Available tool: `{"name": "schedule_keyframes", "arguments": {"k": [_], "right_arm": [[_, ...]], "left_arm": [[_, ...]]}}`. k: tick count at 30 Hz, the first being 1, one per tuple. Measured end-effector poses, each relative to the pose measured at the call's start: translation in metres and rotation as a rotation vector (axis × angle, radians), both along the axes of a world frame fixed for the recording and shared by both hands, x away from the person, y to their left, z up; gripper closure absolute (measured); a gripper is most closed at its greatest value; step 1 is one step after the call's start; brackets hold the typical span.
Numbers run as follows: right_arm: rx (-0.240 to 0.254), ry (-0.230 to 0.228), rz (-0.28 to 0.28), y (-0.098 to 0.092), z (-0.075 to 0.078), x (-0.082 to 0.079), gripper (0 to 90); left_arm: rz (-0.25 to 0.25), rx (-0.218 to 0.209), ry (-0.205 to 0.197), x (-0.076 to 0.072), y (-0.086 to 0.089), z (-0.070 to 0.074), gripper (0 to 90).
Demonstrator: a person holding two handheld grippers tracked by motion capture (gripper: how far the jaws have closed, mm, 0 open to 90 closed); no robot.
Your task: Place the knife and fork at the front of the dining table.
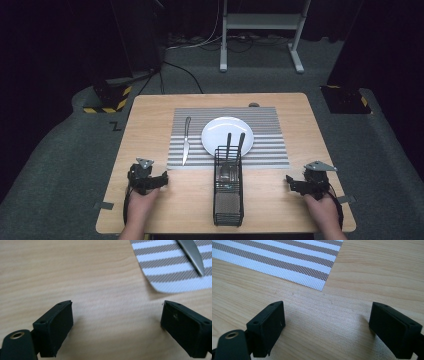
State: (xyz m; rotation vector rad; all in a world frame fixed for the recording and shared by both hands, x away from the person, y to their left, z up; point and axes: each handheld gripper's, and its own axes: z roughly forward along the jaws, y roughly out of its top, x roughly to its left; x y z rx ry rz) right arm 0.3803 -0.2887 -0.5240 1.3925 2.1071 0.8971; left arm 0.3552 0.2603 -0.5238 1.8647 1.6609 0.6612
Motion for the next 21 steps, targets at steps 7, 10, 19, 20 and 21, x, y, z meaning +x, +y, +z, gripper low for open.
{"name": "schedule_keyframes", "arguments": {"k": [7,10,19,20,21], "right_arm": [[-0.049,-0.084,0.025,0.006,0.003,-0.009,14.8],[-0.014,-0.130,0.051,0.011,0.010,-0.012,14.2],[0.035,-0.254,0.114,0.036,0.034,-0.021,10.3],[0.032,-0.260,0.118,0.040,0.036,-0.022,10.2],[0.037,-0.267,0.121,0.042,0.038,-0.023,10.2]], "left_arm": [[-0.061,-0.008,-0.063,-0.012,0.002,-0.005,14.4],[-0.063,-0.011,-0.064,-0.011,0.000,-0.006,13.3],[-0.066,-0.018,-0.060,-0.013,0.000,-0.006,12.6],[-0.060,-0.021,-0.060,-0.013,0.000,-0.006,12.0],[-0.055,-0.019,-0.060,-0.014,-0.001,-0.006,11.6]]}}
